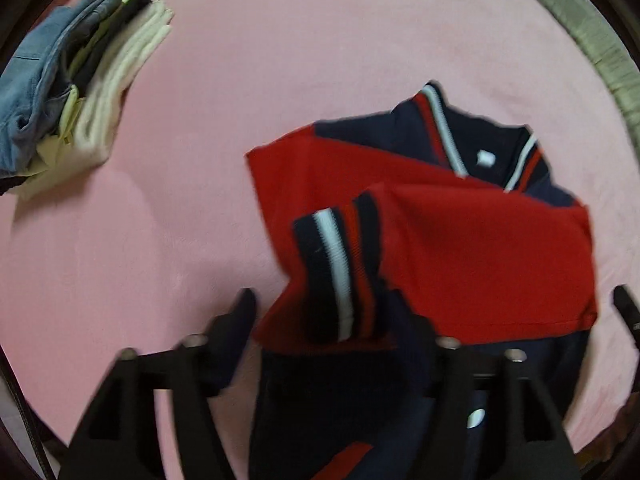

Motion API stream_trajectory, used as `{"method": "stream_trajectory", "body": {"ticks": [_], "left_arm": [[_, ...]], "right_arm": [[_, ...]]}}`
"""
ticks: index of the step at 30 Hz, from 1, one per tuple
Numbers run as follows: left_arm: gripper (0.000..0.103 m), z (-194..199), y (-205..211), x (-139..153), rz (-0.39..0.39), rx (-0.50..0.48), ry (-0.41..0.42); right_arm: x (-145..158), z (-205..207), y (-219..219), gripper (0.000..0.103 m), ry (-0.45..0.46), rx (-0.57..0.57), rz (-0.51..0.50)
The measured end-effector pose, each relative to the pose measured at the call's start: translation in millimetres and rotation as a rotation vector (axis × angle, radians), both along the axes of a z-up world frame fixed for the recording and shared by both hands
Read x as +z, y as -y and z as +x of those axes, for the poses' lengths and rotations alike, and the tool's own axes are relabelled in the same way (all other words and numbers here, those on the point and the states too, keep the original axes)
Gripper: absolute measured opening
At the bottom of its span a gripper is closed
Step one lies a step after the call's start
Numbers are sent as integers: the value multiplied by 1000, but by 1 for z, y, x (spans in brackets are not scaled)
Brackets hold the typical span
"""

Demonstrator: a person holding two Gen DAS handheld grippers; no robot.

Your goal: Fold large clothes

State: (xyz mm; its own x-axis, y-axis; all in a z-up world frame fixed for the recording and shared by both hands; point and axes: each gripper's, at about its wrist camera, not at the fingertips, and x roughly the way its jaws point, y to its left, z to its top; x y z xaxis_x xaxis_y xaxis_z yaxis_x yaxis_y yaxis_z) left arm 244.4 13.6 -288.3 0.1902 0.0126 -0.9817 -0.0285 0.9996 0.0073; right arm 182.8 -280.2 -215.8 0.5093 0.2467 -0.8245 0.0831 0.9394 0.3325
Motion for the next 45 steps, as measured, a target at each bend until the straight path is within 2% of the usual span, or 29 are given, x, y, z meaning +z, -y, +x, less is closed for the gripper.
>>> {"method": "stream_trajectory", "body": {"ticks": [2, 4, 6, 9, 10, 11, 12, 13, 14, 16, 18, 21, 23, 25, 28, 30, 32, 34, 35, 36, 38, 40, 41, 44, 45], "left_arm": [[69, -4, -2, 3, 11, 5, 20], [69, -5, -3, 6, -6, 9, 33], [69, -3, -3, 2, -20, 3, 16], [70, 3, 0, -17, 23, -1, -60], [70, 4, -1, -22, 30, 4, -79], [70, 5, -3, -26, 39, 20, -99], [71, 4, -6, -28, 46, 37, -108], [72, 3, -8, -29, 46, 50, -114], [72, 2, -12, -31, 37, 67, -122], [73, 0, -20, -34, 16, 88, -134], [73, 0, -28, -37, -15, 103, -143], [74, 1, -34, -38, -37, 101, -150], [73, 1, -34, -30, -29, 95, -147], [73, 0, -31, -16, -8, 73, -125], [73, -10, -20, 15, -39, 3, -58], [73, -10, -13, 32, -112, -46, -3], [73, -6, -3, 35, -201, -80, 44], [64, 5, 8, 23, -212, -86, 29], [41, 10, 19, 13, -187, -82, 3], [23, 18, 25, -1, -162, -70, -25], [20, 26, 25, -23, -143, -41, -58], [19, 33, 19, -34, -147, -23, -53], [19, 33, 16, -37, -121, -28, -43], [14, 31, 15, -40, -65, -88, -25], [14, 29, 15, -41, -64, -98, -16]], "right_arm": [[3, 4, -8, 50, 31, 45, 25], [6, 9, -19, 30, 56, 87, 28], [5, 24, -39, 20, 79, 175, 27], [-4, 47, -65, 18, 82, 240, -56], [-11, 53, -68, 18, 55, 245, -61], [-23, 62, -72, 18, -19, 249, -58], [-38, 70, -74, 14, -105, 247, -55], [-49, 72, -73, 5, -161, 239, -82], [-53, 69, -70, 1, -172, 226, -116], [-54, 60, -53, 0, -140, 185, -108], [-52, 53, -31, 0, -130, 97, -115], [-42, 43, 9, 0, -118, -130, -215], [-35, 38, 24, 2, -103, -198, -181], [-25, 33, 26, 2, -66, -173, -118], [-13, 31, 0, 2, -27, -30, -60], [-14, 34, -26, 2, -36, 79, 51], [-23, 39, -54, 2, -68, 174, 141], [-37, 43, -80, 2, -107, 232, 141], [-48, 44, -97, 2, -127, 254, 100], [-55, 44, -104, 2, -131, 259, 71], [-58, 43, -106, 1, -100, 228, 61], [-61, 44, -92, 0, -63, 183, 104], [-62, 45, -86, 0, -56, 172, 101], [-57, 44, -52, 0, -15, 88, -29], [-56, 45, -42, 0, -6, 71, -33]]}}
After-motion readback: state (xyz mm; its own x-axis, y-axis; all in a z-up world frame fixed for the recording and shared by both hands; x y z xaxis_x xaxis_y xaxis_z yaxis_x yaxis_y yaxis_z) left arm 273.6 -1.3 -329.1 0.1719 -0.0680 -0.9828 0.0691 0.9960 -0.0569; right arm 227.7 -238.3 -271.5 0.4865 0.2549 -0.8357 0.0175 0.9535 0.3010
